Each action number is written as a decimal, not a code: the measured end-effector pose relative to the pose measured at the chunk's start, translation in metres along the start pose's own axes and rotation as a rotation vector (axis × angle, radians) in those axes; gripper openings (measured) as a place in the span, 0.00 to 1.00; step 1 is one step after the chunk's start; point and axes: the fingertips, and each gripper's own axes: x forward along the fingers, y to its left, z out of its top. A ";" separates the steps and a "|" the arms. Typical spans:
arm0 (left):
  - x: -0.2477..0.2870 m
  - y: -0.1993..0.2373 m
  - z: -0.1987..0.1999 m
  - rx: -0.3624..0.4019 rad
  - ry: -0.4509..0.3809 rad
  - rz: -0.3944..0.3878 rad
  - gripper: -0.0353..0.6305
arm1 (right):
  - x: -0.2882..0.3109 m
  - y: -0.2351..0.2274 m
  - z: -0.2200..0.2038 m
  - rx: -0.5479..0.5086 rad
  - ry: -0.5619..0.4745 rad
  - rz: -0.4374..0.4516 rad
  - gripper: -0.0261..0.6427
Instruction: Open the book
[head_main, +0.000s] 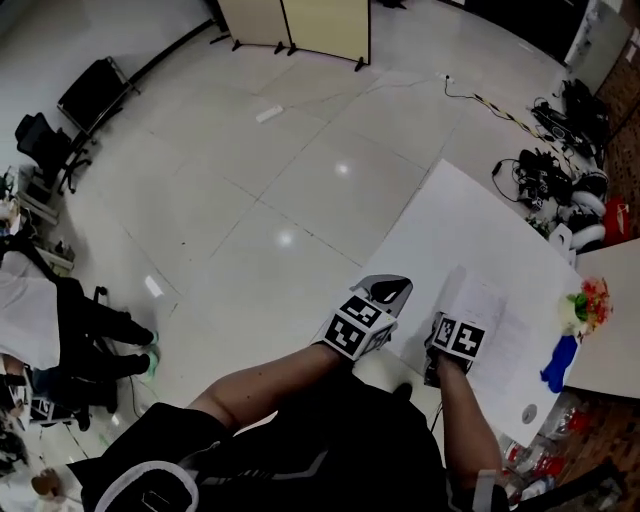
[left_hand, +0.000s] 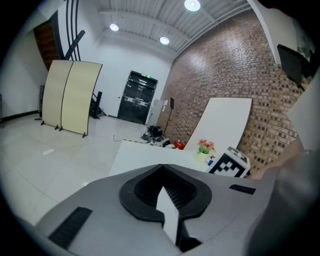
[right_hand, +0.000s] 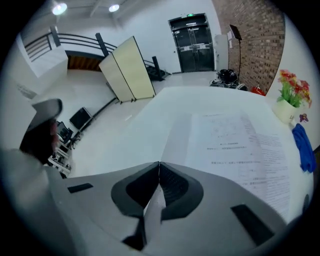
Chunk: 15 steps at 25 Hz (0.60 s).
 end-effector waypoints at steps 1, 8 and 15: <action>-0.005 0.004 -0.002 -0.002 0.001 0.003 0.05 | 0.011 0.000 -0.007 -0.010 0.028 -0.021 0.04; -0.025 0.025 -0.016 -0.014 0.025 0.023 0.05 | 0.043 0.009 -0.028 -0.044 0.108 -0.085 0.05; -0.013 0.013 0.003 -0.014 0.001 -0.021 0.05 | -0.005 0.033 0.009 -0.015 -0.065 0.031 0.05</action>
